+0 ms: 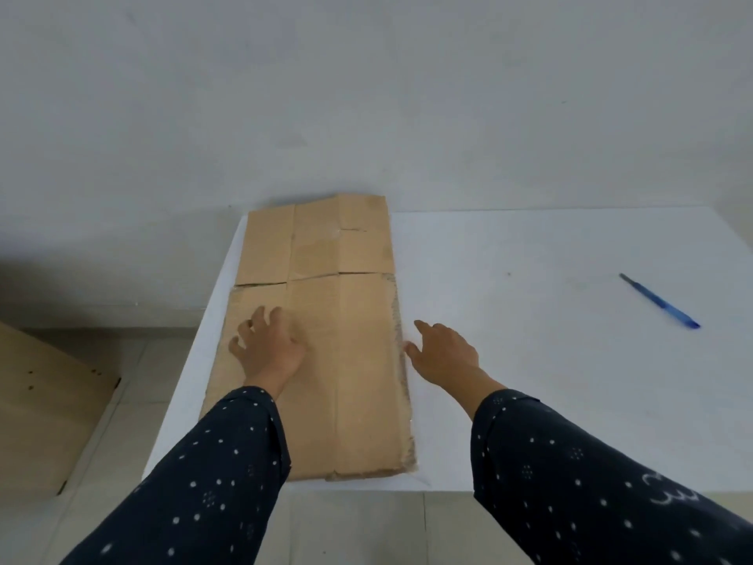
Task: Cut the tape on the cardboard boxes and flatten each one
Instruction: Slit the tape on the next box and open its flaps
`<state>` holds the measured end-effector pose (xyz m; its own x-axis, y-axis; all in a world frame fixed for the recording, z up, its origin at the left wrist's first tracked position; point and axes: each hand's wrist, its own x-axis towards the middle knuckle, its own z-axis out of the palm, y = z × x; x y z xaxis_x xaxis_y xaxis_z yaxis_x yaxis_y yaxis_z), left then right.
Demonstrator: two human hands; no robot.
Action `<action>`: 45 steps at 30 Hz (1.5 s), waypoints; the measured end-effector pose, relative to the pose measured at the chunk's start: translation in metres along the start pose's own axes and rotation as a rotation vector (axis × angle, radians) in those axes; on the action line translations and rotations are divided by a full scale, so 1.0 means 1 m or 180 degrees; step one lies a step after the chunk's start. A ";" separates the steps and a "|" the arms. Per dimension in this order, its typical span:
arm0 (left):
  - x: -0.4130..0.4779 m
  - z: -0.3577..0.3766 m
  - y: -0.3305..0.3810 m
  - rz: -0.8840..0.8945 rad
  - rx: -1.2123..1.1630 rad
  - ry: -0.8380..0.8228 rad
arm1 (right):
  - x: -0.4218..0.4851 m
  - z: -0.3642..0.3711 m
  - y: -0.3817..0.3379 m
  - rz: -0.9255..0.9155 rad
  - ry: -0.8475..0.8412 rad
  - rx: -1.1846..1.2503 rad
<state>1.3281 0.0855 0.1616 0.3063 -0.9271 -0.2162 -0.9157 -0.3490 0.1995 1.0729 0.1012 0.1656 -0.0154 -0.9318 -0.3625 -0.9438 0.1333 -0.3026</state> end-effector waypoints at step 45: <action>-0.318 0.230 0.958 0.2428 0.0182 -0.0299 | -0.073 -0.334 0.885 0.0781 0.0659 -0.0073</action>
<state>0.2937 0.0770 0.2016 -0.4363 -0.8918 -0.1194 -0.8773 0.3922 0.2766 0.1287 0.1743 0.2188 -0.3079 -0.9221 -0.2345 -0.9108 0.3569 -0.2074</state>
